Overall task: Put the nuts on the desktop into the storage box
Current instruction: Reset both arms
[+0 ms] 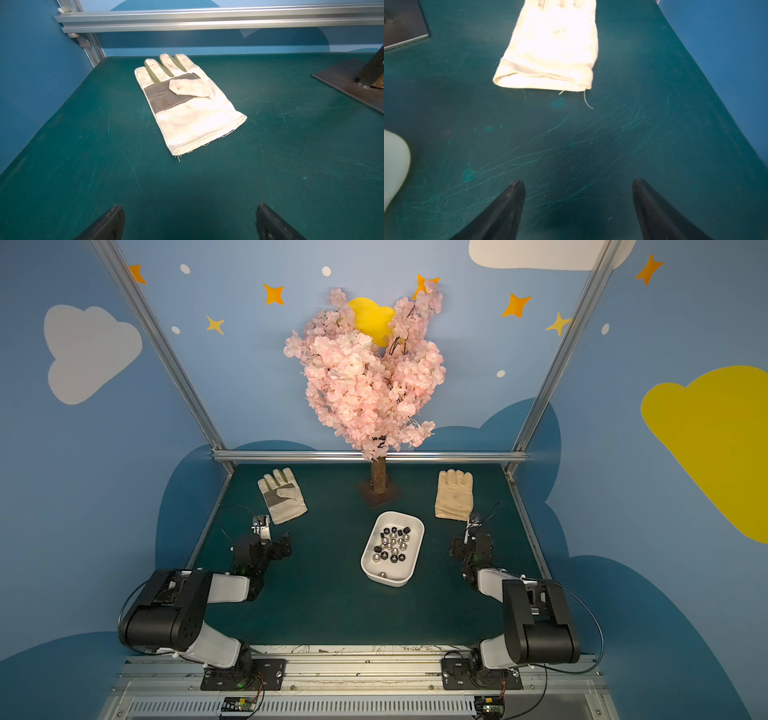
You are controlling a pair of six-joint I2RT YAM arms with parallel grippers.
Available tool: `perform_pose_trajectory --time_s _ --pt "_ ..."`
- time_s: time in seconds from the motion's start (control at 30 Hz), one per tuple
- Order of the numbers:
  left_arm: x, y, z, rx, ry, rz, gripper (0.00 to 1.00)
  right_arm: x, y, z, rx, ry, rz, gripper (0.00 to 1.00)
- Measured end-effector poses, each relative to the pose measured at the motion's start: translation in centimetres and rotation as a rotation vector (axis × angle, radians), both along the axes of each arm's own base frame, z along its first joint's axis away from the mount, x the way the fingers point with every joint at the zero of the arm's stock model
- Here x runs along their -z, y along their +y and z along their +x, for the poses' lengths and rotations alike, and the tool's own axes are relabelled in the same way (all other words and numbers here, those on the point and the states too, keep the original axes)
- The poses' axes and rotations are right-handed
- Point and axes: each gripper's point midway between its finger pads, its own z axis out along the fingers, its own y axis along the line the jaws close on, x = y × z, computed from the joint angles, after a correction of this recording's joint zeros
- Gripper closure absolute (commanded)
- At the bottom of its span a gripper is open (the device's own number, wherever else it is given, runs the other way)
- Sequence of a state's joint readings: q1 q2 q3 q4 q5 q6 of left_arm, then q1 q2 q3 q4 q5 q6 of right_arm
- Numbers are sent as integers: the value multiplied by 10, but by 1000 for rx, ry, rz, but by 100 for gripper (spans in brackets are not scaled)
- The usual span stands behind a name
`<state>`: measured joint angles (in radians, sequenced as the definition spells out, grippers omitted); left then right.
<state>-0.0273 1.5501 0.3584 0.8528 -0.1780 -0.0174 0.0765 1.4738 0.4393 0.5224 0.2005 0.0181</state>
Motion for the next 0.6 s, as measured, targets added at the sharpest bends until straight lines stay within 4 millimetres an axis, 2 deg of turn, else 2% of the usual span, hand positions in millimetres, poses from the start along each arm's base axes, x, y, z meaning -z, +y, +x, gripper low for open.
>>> perform_pose_trajectory --time_s 0.07,0.27,0.6 --pt "-1 -1 0 6 -2 1 0 0 0 1 -2 -11 0 2" --pt "0 -2 0 18 -2 4 0 -11 1 8 -8 -56 -5 1" --pt "-1 -8 2 55 -2 -9 0 -12 1 9 -10 -59 -9 2"
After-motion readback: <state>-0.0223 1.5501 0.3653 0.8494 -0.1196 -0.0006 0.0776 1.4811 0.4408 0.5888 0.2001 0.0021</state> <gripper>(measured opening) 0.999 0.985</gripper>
